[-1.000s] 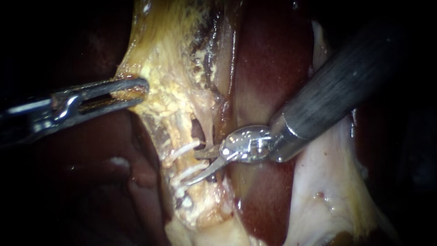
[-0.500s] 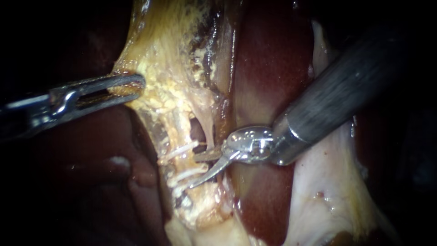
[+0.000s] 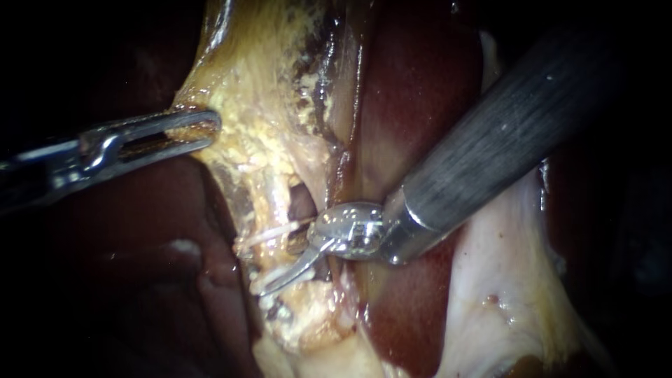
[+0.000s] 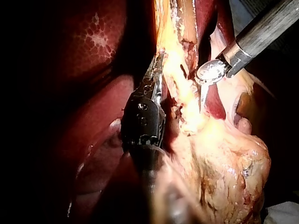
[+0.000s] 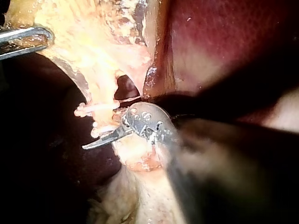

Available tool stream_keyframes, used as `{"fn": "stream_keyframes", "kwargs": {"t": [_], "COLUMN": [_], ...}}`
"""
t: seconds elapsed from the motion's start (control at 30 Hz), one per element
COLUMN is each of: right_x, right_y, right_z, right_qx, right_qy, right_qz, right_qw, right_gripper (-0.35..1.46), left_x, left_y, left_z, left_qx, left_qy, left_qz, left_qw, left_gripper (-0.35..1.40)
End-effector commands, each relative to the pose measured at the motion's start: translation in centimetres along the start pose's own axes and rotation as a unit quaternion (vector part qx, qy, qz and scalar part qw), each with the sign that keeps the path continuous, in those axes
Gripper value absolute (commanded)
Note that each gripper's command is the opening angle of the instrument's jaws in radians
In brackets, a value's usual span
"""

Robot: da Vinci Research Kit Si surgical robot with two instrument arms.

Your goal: Go to the cutting position left tube

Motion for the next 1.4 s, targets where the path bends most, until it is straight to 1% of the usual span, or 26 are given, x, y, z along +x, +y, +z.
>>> {"fn": "stream_keyframes", "kwargs": {"t": [0.03,0.17,0.33,0.43,0.53,0.7,0.8,1.03,1.4], "right_x": [0.00,0.02,0.08,0.10,0.12,0.15,0.17,0.17,0.16], "right_y": [0.00,0.03,0.13,0.20,0.24,0.25,0.26,0.25,0.26], "right_z": [-0.02,0.01,0.13,0.22,0.27,0.33,0.35,0.36,0.35], "right_qx": [0.002,0.009,0.022,0.019,0.016,0.011,0.010,0.010,0.010], "right_qy": [0.001,0.011,0.020,0.023,0.026,0.035,0.041,0.042,0.042], "right_qz": [0.002,0.006,0.022,0.048,0.066,0.092,0.101,0.113,0.113], "right_qw": [1.0000,0.9999,0.9993,0.9984,0.9974,0.9950,0.9940,0.9927,0.9927], "right_gripper": [1.04,1.03,0.99,1.01,1.03,1.03,1.03,0.99,0.99], "left_x": [0.00,-0.01,0.01,0.01,0.01,0.01,0.01,0.01,0.01], "left_y": [0.03,0.11,0.07,0.06,0.06,0.05,0.05,0.04,0.03], "left_z": [0.01,0.04,0.06,0.06,0.06,0.07,0.07,0.06,0.06], "left_qx": [0.000,-0.001,-0.002,-0.003,-0.003,-0.003,-0.003,-0.004,-0.004], "left_qy": [0.000,-0.001,-0.003,-0.003,-0.003,-0.003,-0.003,-0.003,-0.004], "left_qz": [0.000,0.000,0.000,0.000,0.000,-0.001,-0.001,-0.001,-0.001], "left_qw": [1.0000,1.0000,1.0000,1.0000,1.0000,1.0000,1.0000,1.0000,1.0000], "left_gripper": [-0.35,-0.35,-0.35,-0.35,-0.35,-0.35,-0.35,-0.35,-0.35]}}
